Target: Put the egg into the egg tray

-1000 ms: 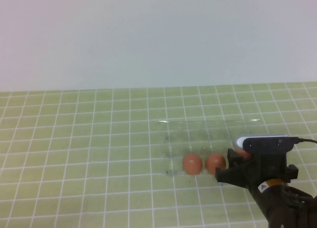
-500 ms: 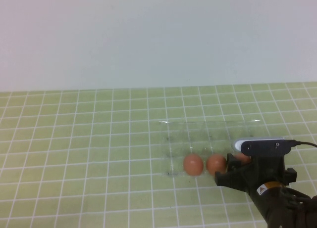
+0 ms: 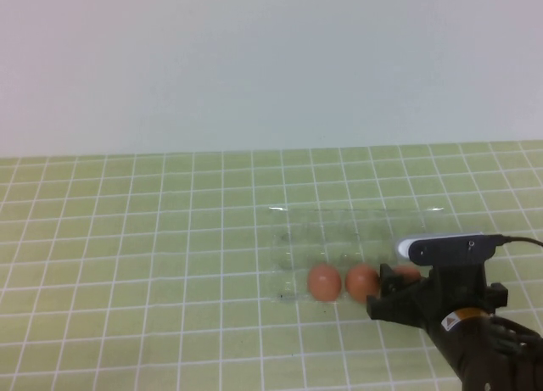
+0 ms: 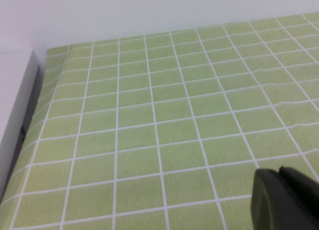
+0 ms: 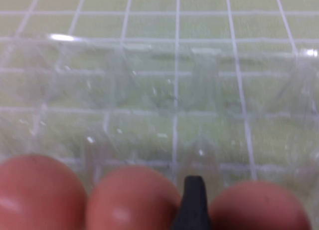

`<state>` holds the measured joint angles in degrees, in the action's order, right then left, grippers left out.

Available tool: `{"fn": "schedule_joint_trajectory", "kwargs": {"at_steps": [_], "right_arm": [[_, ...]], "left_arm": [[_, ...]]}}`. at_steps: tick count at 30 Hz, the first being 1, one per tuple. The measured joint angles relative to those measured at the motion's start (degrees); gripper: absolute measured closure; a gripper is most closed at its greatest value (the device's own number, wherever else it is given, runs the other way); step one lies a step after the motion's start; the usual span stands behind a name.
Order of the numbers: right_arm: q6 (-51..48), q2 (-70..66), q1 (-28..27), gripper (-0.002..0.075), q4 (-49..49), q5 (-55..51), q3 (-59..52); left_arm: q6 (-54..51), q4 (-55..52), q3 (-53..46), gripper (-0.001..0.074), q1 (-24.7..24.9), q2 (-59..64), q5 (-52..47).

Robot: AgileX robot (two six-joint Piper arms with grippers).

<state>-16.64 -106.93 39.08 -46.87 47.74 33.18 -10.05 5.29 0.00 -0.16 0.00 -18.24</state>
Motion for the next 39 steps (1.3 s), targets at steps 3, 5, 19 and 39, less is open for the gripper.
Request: {"fn": "schedule_joint_trajectory", "kwargs": {"at_steps": [3, 5, 19, 39], "right_arm": [[-1.81, 3.24, 0.00, 0.0160, 0.00, -0.28, 0.00], [-3.79, 5.91, 0.00, 0.0160, 0.00, -0.37, 0.00], [-8.95, 35.11, 1.24, 0.0667, 7.31, -5.75, -0.33], [-8.71, 62.30, 1.77, 0.0727, 37.91, -7.81, -9.21]], "left_arm": [[0.00, 0.00, 0.00, 0.0737, 0.00, 0.00, 0.00], [0.00, 0.00, 0.00, 0.0736, 0.00, 0.00, 0.00], [0.00, 0.00, 0.00, 0.0737, 0.00, 0.00, 0.00], [0.00, 0.00, 0.00, 0.0737, 0.00, 0.00, 0.00]]}}
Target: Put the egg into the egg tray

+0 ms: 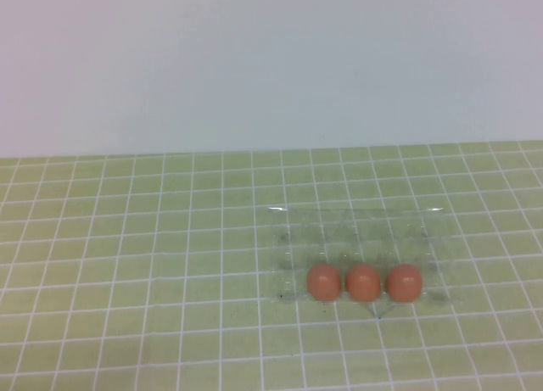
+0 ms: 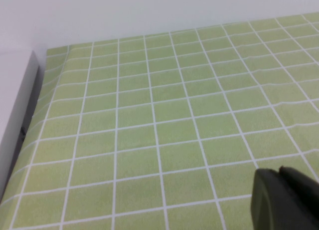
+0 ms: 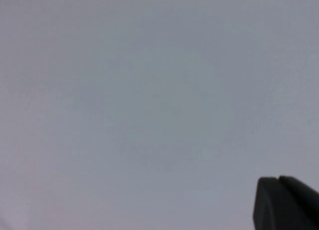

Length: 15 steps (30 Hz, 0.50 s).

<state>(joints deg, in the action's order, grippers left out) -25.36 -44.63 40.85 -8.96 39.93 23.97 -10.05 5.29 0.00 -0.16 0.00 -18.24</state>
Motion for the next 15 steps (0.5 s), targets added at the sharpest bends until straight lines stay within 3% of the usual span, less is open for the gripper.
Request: {"fn": "schedule_joint_trajectory", "kwargs": {"at_steps": [5, 8, 11, 15], "right_arm": [[0.00, 5.92, 0.00, 0.0727, -0.54, 0.02, -6.35], [0.00, 8.62, -0.76, 0.0727, -1.91, -7.73, -8.04], [0.00, 12.20, -5.53, 0.0727, -1.91, -20.80, -8.28], [0.00, 18.00, -15.86, 0.0727, 1.72, -38.43, -8.80]], "left_arm": [[0.00, 0.00, 0.00, 0.0737, 0.00, 0.00, 0.00], [0.00, 0.00, 0.00, 0.0737, 0.00, 0.00, 0.00], [0.00, 0.00, 0.00, 0.0737, 0.00, 0.00, 0.00], [0.00, 0.00, 0.00, 0.0737, 0.00, 0.00, 0.00]]}}
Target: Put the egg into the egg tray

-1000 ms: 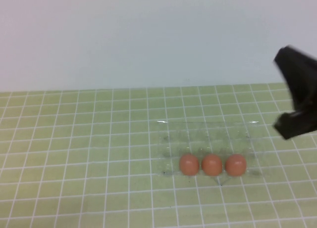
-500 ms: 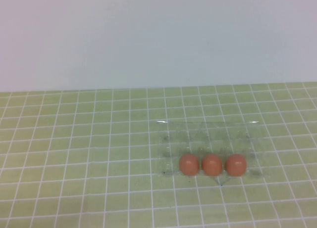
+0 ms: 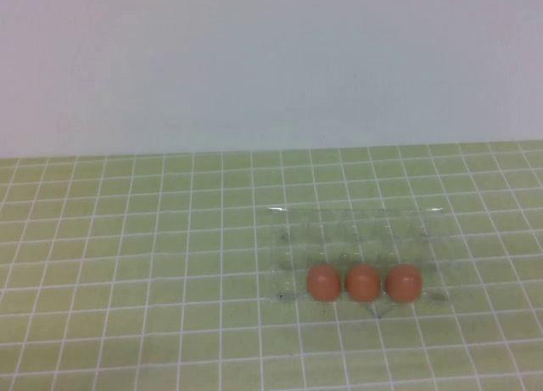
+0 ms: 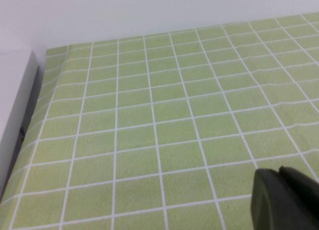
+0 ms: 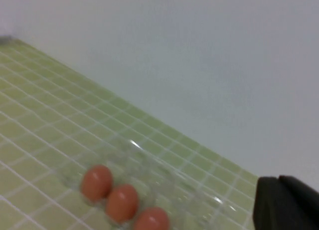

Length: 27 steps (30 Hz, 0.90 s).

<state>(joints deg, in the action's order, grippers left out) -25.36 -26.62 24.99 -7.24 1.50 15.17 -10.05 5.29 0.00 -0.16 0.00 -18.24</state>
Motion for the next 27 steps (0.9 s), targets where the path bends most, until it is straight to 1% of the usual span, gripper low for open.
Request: {"fn": "schedule_joint_trajectory", "kwargs": {"at_steps": [3, 7, 10, 13, 15, 20, 27], "right_arm": [[0.00, 5.48, -6.93, 0.0727, 2.90, -4.69, -1.60], [0.00, 13.40, -14.97, 0.0727, 4.05, -5.95, -4.35], [0.00, 19.06, -20.07, 0.0727, 4.27, -6.07, -6.92], [0.00, 23.51, -23.72, 0.0727, 4.33, -6.27, -9.79], [0.00, 25.85, -25.06, 0.0727, 4.33, -6.27, -11.97], [0.00, 27.12, -25.67, 0.0727, 3.25, -6.58, -16.31], [0.00, 27.12, -25.77, 0.0727, 2.68, -11.09, -16.81]], "left_arm": [[0.00, 0.00, 0.00, 0.0737, 0.00, 0.00, 0.00], [0.00, 0.00, 0.00, 0.0737, 0.00, 0.00, 0.00], [0.00, 0.00, 0.00, 0.0737, 0.00, 0.00, 0.00], [0.00, 0.00, 0.00, 0.0737, 0.00, 0.00, 0.00], [0.00, 0.00, 0.00, 0.0737, 0.00, 0.00, 0.00], [0.00, 0.00, 0.00, 0.0737, 0.00, 0.00, 0.00], [0.00, 0.00, 0.00, 0.0736, 0.00, 0.00, 0.00]]}}
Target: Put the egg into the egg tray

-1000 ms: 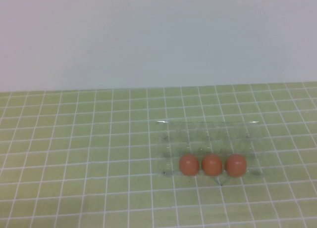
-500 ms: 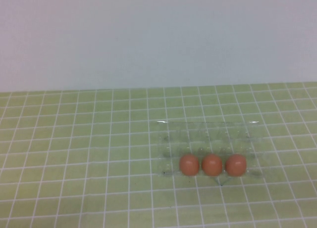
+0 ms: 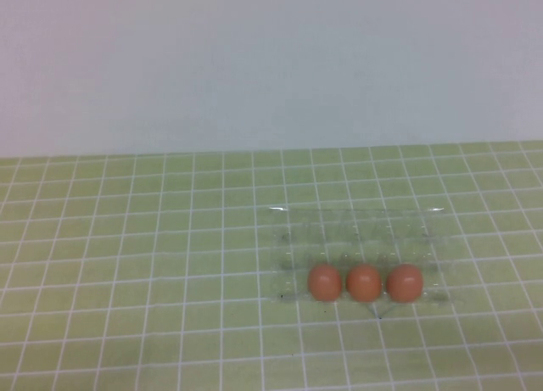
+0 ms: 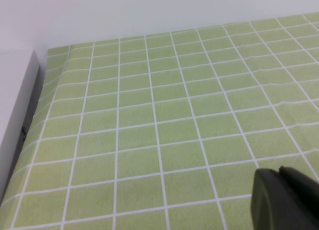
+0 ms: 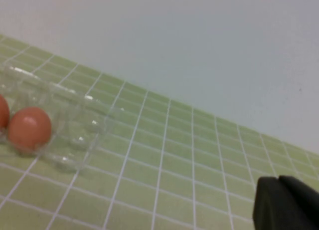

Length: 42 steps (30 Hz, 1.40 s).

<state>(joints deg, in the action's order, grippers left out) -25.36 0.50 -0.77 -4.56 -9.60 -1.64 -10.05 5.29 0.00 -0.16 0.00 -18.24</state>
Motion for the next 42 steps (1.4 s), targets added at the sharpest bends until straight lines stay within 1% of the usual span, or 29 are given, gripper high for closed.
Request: {"fn": "schedule_joint_trajectory", "kwargs": {"at_steps": [10, 29, 36, 42], "right_arm": [[0.00, 0.00, 0.48, 0.0727, -1.05, -11.77, 0.00], [0.40, 0.00, 0.48, 0.0727, -1.31, -12.10, 0.00], [10.88, 0.00, 0.48, 0.0727, -1.41, -12.10, 0.00], [12.81, 0.00, 0.48, 0.0727, -1.41, -12.10, 0.00]], "left_arm": [[0.00, 0.00, 0.00, 0.0737, 0.00, 0.00, 0.00], [0.00, 0.00, 0.00, 0.0737, 0.00, 0.00, 0.00], [0.00, 0.00, 0.00, 0.0736, 0.00, 0.00, 0.00], [0.00, 0.00, 0.00, 0.0737, 0.00, 0.00, 0.00]]}}
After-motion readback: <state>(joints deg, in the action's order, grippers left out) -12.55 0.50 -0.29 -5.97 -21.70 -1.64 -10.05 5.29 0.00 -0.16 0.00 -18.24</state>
